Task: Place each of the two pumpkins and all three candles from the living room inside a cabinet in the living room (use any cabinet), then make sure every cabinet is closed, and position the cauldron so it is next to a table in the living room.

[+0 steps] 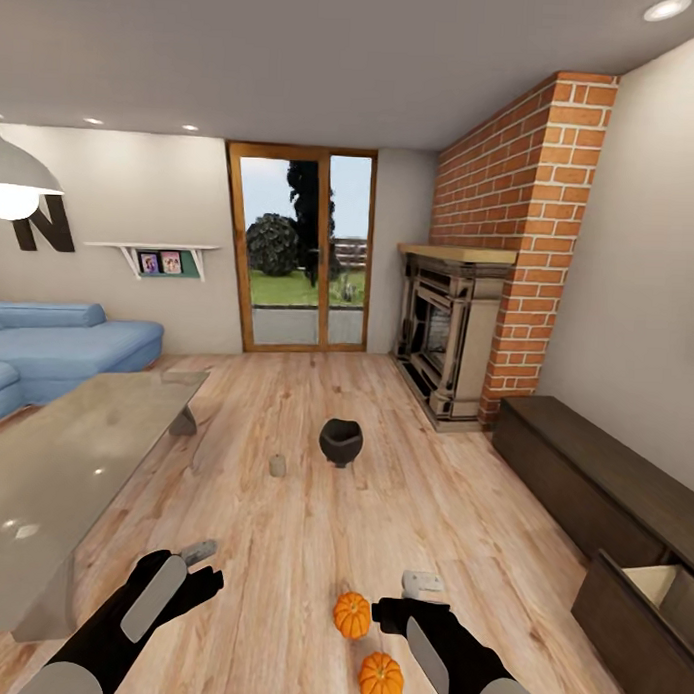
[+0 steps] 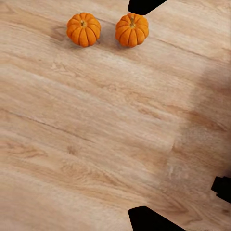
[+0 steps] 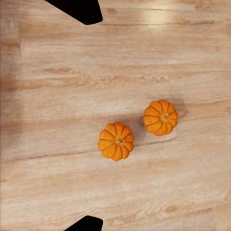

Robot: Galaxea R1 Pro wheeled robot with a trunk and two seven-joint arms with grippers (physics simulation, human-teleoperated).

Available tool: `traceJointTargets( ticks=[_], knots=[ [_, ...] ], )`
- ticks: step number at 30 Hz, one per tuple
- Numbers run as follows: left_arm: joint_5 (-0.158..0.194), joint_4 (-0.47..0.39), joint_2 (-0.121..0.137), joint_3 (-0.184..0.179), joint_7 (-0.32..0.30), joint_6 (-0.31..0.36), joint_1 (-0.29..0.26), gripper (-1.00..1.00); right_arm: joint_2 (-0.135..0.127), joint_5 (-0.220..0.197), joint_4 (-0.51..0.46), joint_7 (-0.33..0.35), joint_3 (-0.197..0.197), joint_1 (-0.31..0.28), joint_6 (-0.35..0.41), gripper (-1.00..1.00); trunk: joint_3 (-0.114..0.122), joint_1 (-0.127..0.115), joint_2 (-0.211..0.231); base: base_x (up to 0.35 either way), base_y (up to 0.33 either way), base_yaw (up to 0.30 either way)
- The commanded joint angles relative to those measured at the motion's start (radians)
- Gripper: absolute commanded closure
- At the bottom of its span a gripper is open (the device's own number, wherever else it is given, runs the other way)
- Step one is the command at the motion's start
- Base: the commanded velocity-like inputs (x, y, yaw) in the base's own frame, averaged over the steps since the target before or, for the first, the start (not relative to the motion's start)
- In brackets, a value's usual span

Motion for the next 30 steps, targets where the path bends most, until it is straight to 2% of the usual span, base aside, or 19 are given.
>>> traceJointTargets(
  ticks=[1, 9, 30],
  knots=[
    [0.010, -0.001, 0.001, -0.005, 0.010, -0.001, -0.001, -1.00, -0.001, -0.011, -0.002, -0.009, 0.008, -0.001, 0.004, -1.00, -0.001, 0.000, -0.001, 0.037, 0.033, 0.000],
    [0.011, -0.002, -0.004, -0.006, 0.010, -0.004, -0.001, -1.00, 0.000, -0.009, -0.001, -0.009, 0.008, -0.001, 0.005, -1.00, -0.001, 0.000, -0.001, 0.009, 0.008, 0.000],
    [0.013, -0.005, -0.006, -0.005, 0.007, -0.005, 0.000, -1.00, 0.004, -0.007, 0.001, -0.010, 0.011, -0.001, 0.019, -1.00, -0.067, 0.081, -0.148, 0.000, 0.000, 0.000]
  ],
)
